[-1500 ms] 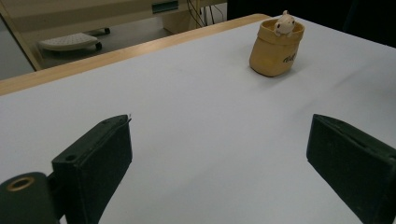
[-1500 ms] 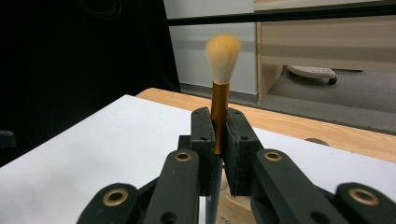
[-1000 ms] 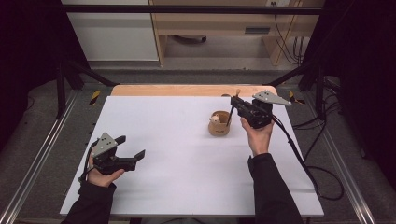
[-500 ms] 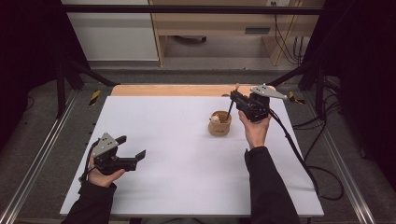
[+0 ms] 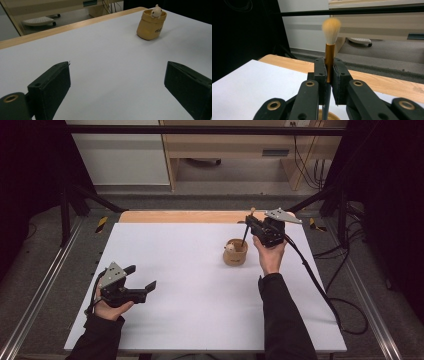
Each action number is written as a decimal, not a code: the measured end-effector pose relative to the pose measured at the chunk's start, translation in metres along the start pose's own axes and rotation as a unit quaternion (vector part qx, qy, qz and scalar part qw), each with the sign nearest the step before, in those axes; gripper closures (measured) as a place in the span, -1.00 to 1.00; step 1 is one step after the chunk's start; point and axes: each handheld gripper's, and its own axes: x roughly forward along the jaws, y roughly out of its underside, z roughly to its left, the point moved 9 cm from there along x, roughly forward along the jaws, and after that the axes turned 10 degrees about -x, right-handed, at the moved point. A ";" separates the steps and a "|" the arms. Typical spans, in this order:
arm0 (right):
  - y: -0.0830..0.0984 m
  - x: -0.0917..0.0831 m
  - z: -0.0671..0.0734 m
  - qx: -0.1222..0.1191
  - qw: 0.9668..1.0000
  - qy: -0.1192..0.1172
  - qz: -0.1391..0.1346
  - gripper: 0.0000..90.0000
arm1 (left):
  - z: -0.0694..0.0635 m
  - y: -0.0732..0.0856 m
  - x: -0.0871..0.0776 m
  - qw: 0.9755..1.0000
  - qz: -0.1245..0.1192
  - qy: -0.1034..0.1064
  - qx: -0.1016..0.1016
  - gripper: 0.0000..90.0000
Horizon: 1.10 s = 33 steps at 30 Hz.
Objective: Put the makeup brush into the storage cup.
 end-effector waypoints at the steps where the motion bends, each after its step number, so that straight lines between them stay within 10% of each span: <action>1: 0.002 0.003 0.000 0.001 1.000 0.001 0.003 0.86 | 0.000 0.000 0.000 1.000 -0.001 0.000 -0.001 -0.86; 33: 0.038 0.026 0.008 0.001 0.999 0.000 0.046 0.86 | -0.002 -0.002 -0.001 1.000 -0.004 0.005 -0.003 -0.88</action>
